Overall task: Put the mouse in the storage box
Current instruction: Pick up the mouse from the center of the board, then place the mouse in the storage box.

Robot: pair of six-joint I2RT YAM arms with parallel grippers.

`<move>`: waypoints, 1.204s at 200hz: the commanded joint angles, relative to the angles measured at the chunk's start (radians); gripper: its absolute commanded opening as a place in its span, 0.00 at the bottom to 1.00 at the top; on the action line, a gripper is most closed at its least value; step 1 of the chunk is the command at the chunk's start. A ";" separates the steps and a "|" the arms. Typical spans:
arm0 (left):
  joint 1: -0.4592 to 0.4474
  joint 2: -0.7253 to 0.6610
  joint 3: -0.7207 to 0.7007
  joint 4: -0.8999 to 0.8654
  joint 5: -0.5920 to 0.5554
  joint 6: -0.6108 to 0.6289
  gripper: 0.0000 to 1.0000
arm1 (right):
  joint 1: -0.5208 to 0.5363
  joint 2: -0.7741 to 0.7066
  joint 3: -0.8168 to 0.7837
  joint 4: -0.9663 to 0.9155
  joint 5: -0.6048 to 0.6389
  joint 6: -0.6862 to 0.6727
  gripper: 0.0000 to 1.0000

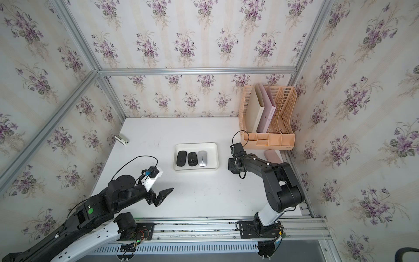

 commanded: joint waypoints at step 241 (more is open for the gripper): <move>0.001 0.009 0.008 0.012 -0.028 0.007 0.99 | 0.279 0.160 0.354 -0.032 -0.004 -0.011 0.51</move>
